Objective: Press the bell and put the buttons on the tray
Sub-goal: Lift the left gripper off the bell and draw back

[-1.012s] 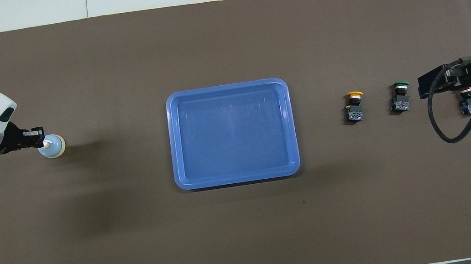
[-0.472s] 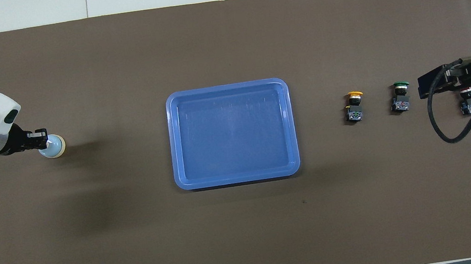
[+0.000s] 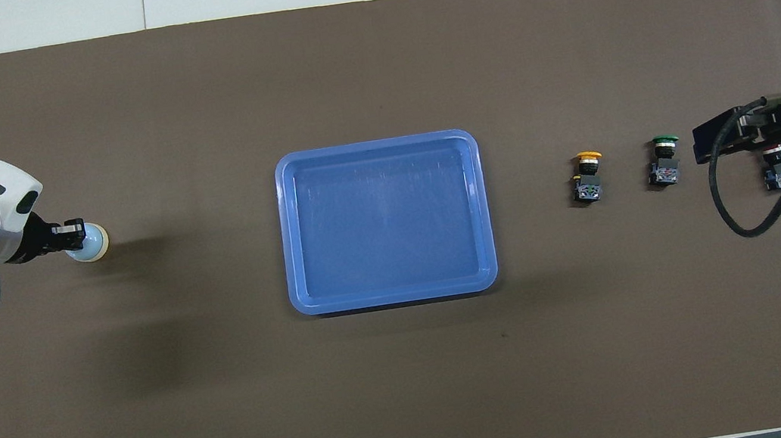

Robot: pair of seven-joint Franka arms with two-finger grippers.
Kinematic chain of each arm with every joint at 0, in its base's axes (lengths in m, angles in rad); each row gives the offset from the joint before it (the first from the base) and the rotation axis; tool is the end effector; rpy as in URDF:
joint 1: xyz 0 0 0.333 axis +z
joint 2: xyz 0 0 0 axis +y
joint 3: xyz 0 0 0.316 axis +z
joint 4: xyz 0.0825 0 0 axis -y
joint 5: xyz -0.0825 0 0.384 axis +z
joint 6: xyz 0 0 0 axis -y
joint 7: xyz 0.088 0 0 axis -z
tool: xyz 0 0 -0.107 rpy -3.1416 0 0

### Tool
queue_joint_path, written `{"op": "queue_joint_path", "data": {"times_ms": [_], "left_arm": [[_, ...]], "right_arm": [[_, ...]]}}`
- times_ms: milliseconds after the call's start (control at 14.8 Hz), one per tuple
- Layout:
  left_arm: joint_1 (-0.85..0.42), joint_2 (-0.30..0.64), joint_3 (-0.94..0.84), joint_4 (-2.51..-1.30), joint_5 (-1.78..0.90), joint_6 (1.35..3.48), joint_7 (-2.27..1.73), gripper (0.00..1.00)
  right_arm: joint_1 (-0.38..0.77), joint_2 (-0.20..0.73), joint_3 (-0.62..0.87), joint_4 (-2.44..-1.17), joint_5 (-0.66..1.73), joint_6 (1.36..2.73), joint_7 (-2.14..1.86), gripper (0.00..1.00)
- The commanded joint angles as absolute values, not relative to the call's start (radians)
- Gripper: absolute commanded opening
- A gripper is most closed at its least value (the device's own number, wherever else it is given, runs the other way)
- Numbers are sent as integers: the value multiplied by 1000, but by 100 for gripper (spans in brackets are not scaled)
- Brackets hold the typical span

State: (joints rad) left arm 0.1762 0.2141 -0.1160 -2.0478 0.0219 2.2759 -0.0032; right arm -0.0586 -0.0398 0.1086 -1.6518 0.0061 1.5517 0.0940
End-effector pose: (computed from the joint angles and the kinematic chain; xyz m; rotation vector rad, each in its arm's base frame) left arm 0.5845 0.0374 0.3381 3.1331 0.0817 0.0247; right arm 0.5376 0.0287 0.6064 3.1368 -0.0695 -0.0949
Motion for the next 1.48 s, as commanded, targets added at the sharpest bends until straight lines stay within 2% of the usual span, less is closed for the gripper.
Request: {"op": "queue_joint_path", "data": {"times_ms": [0, 877, 944, 1012, 1079, 1147, 1416], "left_arm": [[176, 233, -112, -2086, 38, 2324, 0, 0], [144, 193, -120, -1740, 38, 1798, -3, 0], [138, 187, -120, -1724, 38, 1769, -3, 9], [137, 170, -120, -1721, 38, 1752, -3, 28], [137, 151, -120, -1721, 37, 1738, -5, 59], [137, 129, -121, -1723, 32, 1724, -11, 100], [137, 40, -123, -1721, 28, 1652, -23, 100]], "right_arm": [[-72, -55, 117, -1667, -6, 1555, 69, 100], [-72, -55, 117, -1667, -6, 1557, 69, 100], [-72, -55, 117, -1667, -6, 1557, 69, 100], [-72, -55, 117, -1667, -6, 1557, 69, 100], [-72, -55, 117, -1667, -8, 1557, 69, 100], [-72, -55, 117, -1667, -6, 1557, 69, 100], [-72, -55, 117, -1667, -6, 1557, 69, 100]]}}
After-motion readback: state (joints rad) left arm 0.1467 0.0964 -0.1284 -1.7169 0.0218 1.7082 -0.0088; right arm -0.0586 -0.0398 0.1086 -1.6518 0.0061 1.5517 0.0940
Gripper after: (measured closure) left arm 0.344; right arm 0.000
